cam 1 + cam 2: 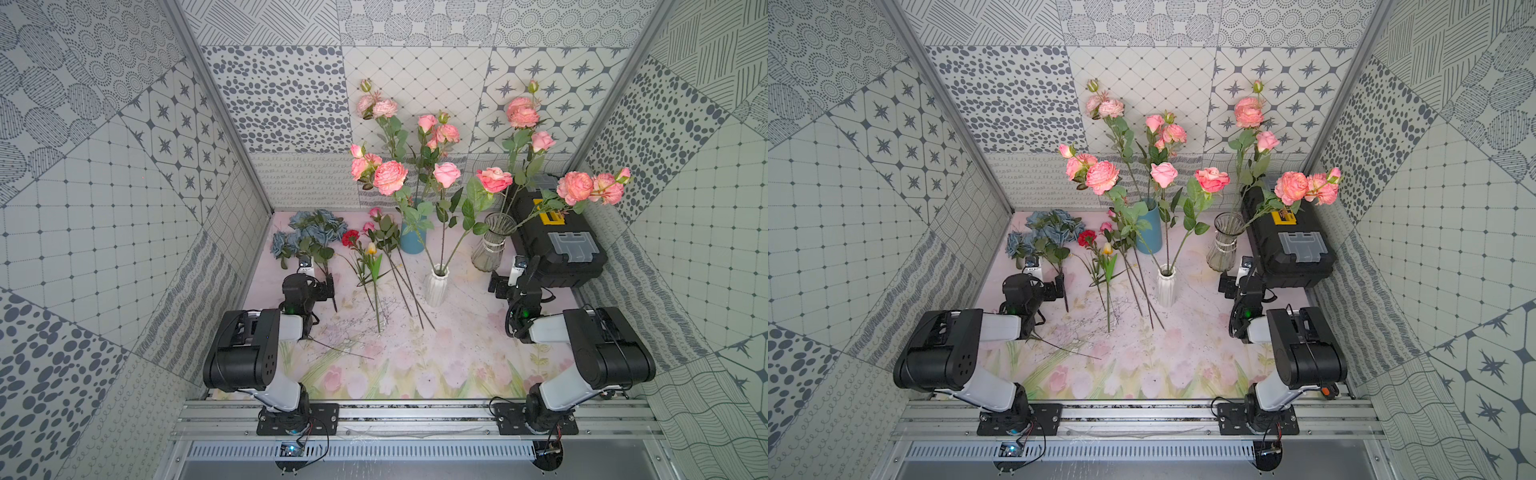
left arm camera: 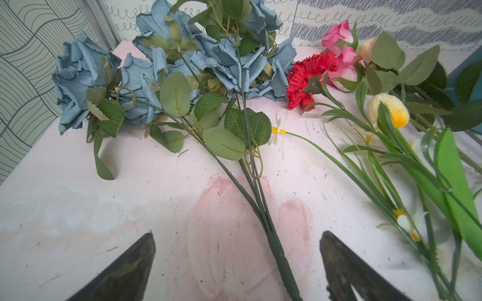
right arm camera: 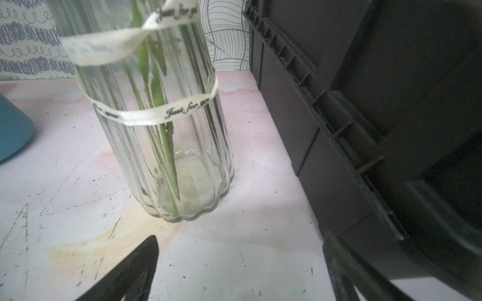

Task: Place the pink flowers into the vase
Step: Reset both arms

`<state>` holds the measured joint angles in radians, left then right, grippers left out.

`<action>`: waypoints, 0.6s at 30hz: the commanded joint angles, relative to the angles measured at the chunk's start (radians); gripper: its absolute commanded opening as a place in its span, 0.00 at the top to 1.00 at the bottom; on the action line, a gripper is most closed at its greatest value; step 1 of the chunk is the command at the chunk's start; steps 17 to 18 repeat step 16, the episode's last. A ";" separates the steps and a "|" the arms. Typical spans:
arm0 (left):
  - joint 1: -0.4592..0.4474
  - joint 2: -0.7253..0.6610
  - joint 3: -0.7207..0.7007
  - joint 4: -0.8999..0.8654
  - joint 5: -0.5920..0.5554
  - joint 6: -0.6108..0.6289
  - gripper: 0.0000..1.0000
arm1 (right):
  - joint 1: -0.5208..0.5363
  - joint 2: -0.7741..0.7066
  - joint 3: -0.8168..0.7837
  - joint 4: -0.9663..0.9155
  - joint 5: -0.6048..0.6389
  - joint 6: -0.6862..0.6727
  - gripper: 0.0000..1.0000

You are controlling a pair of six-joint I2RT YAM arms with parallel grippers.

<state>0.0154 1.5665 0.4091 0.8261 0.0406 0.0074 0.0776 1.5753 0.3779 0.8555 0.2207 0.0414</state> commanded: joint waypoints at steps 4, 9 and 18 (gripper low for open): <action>-0.001 0.005 0.010 -0.004 0.002 0.008 0.02 | 0.001 -0.019 0.017 0.015 -0.005 0.006 0.02; 0.000 0.005 0.011 -0.004 0.002 0.008 0.02 | 0.002 -0.019 0.020 0.013 -0.003 0.003 0.02; -0.001 0.005 0.010 -0.004 0.002 0.008 0.02 | 0.002 -0.020 0.018 0.015 -0.004 0.006 0.02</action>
